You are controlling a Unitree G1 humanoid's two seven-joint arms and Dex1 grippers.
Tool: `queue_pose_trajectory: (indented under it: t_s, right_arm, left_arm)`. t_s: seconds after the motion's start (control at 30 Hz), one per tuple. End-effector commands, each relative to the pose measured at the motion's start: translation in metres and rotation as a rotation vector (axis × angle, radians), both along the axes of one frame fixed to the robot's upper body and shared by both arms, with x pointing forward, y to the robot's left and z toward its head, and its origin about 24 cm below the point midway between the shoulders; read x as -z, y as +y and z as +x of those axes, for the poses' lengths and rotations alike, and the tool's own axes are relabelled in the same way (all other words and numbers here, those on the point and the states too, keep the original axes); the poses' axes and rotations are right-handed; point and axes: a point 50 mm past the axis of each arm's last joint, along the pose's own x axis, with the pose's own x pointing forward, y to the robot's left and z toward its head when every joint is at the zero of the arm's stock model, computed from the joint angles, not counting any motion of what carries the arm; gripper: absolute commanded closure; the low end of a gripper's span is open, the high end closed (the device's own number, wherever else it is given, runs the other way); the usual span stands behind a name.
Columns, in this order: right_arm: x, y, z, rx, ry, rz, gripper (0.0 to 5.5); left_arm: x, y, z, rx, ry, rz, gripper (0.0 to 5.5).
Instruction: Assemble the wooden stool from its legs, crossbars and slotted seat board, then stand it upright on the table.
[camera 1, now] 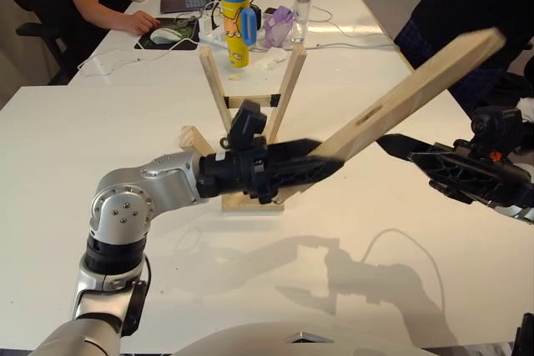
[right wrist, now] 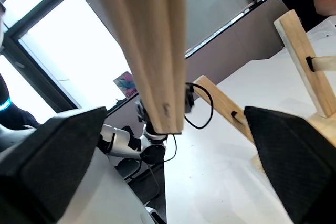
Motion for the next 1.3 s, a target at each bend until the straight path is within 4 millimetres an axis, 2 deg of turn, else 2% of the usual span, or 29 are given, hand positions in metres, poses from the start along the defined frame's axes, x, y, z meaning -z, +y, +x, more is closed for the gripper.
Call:
queue_pose_trajectory:
  t_s: [0.03,0.3,0.4,0.73,0.87,1.0,1.03,1.07,1.13,1.3]
  right_arm:
    - [-0.007,0.004,0.004,0.009,-0.018,0.019,0.66]
    - [-0.017,0.015,0.011,0.019,-0.028,0.054,0.66]
    - [-0.016,0.016,0.01,0.006,-0.006,0.053,1.12]
    - [0.005,0.009,0.012,0.036,0.056,-0.003,2.79]
    - [0.005,0.004,0.013,0.038,0.049,0.002,3.41]
    - [0.005,0.0,0.019,0.077,0.033,0.011,3.45]
    - [0.005,0.0,0.021,0.084,0.03,0.014,3.45]
    - [0.005,0.0,0.022,0.087,0.029,0.012,3.45]
    - [0.012,0.0,0.027,0.154,0.002,-0.062,3.45]
    - [0.033,-0.005,0.027,0.189,-0.029,-0.274,3.45]
  left_arm:
    - [0.019,0.006,-0.003,0.018,0.06,0.024,3.44]
    - [0.028,0.006,-0.009,0.072,0.093,0.045,3.44]
    - [0.027,0.006,-0.008,0.072,0.097,0.036,3.44]
    - [0.022,0.008,-0.009,0.077,0.107,0.011,3.44]
    - [0.023,0.008,-0.01,0.074,0.101,0.024,3.44]
    - [0.027,0.006,-0.01,0.049,0.065,0.059,3.44]
    - [0.029,0.006,-0.01,0.043,0.066,0.064,3.08]
    - [0.03,0.007,-0.009,0.035,0.068,0.068,3.0]
    - [0.037,0.01,-0.005,-0.013,0.079,0.1,2.73]
    - [0.081,0.023,-0.008,-0.097,-0.053,0.462,2.07]
